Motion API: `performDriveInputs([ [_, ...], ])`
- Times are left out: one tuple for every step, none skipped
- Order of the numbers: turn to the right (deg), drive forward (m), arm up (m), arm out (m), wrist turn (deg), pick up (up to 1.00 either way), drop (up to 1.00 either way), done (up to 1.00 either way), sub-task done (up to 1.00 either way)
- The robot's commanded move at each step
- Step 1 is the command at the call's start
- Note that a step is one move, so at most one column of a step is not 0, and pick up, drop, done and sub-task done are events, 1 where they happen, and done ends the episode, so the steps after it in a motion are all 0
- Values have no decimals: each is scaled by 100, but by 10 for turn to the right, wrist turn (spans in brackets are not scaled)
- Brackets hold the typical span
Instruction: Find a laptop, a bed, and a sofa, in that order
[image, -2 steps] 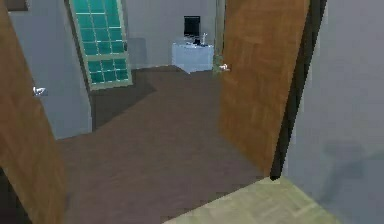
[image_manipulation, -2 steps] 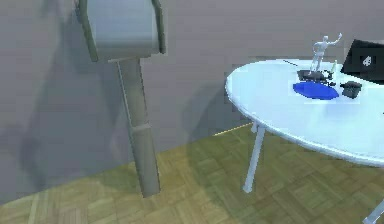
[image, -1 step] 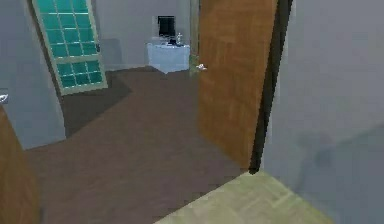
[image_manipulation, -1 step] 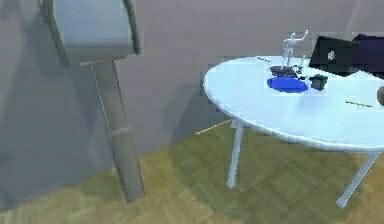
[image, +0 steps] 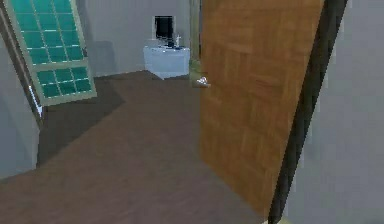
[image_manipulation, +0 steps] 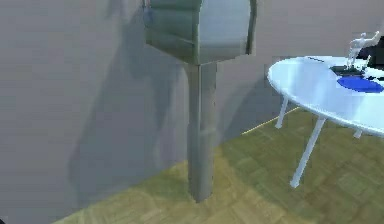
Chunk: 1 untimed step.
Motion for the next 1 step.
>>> performDriveInputs([
  [-390,0,0,0,0,0,0,0,0],
])
